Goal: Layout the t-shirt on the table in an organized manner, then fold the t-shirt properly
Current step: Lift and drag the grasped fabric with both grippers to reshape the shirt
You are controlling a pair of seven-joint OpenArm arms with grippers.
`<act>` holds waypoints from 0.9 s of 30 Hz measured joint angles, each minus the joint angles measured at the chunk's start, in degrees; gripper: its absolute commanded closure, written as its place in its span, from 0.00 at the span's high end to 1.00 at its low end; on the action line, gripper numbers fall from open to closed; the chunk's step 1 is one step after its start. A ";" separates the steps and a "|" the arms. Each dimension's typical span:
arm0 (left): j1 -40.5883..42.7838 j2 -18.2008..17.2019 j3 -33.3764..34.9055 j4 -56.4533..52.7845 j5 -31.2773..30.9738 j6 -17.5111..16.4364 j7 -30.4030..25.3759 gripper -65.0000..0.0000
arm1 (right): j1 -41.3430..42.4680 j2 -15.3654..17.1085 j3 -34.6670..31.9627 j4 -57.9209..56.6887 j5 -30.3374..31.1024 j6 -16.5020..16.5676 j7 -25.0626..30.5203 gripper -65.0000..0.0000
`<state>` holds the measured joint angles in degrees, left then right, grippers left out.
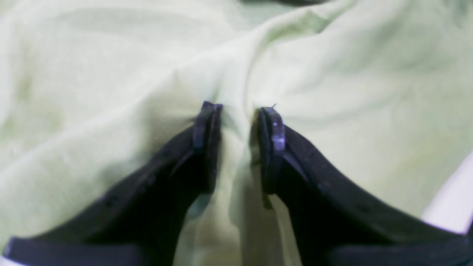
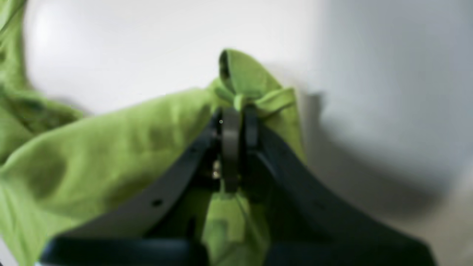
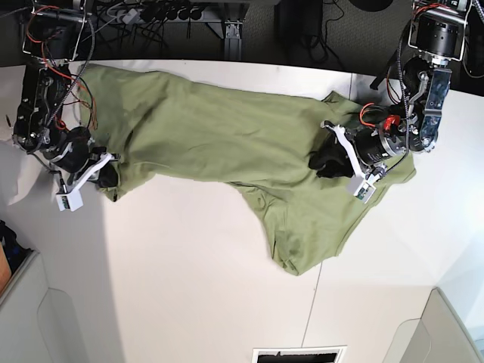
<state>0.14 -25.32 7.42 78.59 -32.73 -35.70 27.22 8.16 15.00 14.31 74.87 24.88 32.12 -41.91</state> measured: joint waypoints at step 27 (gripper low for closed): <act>-30.32 13.18 17.90 -21.51 -2.32 -3.34 6.78 0.33 | -15.02 -0.57 -0.46 24.98 9.40 -0.42 -4.31 0.26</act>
<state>-30.17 -12.14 25.32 57.08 -35.05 -39.05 34.00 -6.85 14.44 13.85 99.85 34.28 31.70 -46.22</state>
